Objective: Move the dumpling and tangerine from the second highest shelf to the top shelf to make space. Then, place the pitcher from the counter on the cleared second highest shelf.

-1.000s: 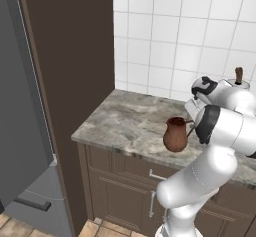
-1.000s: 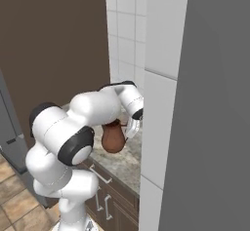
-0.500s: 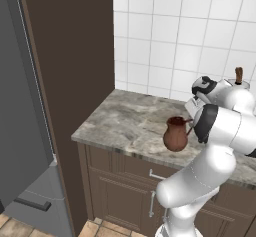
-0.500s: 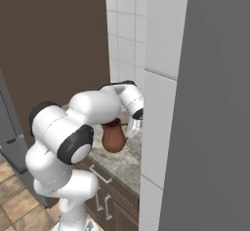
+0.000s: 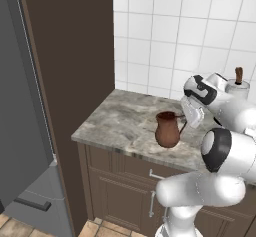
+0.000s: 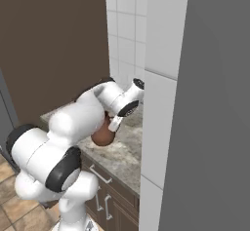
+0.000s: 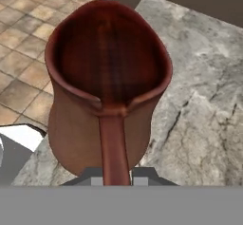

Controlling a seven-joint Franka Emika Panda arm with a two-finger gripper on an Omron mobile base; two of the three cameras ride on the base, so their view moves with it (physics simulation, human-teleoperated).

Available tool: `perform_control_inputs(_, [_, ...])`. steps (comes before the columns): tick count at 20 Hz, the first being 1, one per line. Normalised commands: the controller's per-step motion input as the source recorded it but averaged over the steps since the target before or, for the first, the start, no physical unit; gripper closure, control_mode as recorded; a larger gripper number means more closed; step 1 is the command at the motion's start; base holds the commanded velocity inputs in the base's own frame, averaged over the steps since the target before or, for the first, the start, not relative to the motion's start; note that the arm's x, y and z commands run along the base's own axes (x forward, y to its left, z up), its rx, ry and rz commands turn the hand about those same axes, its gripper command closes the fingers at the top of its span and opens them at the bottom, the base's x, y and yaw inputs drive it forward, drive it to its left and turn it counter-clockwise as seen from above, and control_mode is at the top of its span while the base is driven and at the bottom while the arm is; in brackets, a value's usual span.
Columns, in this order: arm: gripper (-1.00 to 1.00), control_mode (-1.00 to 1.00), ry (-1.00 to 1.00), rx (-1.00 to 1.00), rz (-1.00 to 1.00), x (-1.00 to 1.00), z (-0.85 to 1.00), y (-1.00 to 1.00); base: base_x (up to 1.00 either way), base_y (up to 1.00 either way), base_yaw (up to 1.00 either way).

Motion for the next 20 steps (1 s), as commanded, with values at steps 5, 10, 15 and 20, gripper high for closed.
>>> perform_control_inputs(5, [1.0,-1.0,-0.18,-0.14,-0.55,-0.73,0.49,0.92,0.0,0.0,0.0])
perform_control_inputs(10, [1.0,-1.0,-0.21,-0.1,-0.58,-0.71,0.6,0.77,0.0,0.0,0.0])
perform_control_inputs(15, [1.0,-1.0,-0.21,-0.04,-0.57,-0.67,0.73,0.48,0.0,0.0,0.0])
perform_control_inputs(20, [1.0,-1.0,-0.15,0.0,-0.52,-0.64,0.81,0.11,0.0,0.0,0.0])
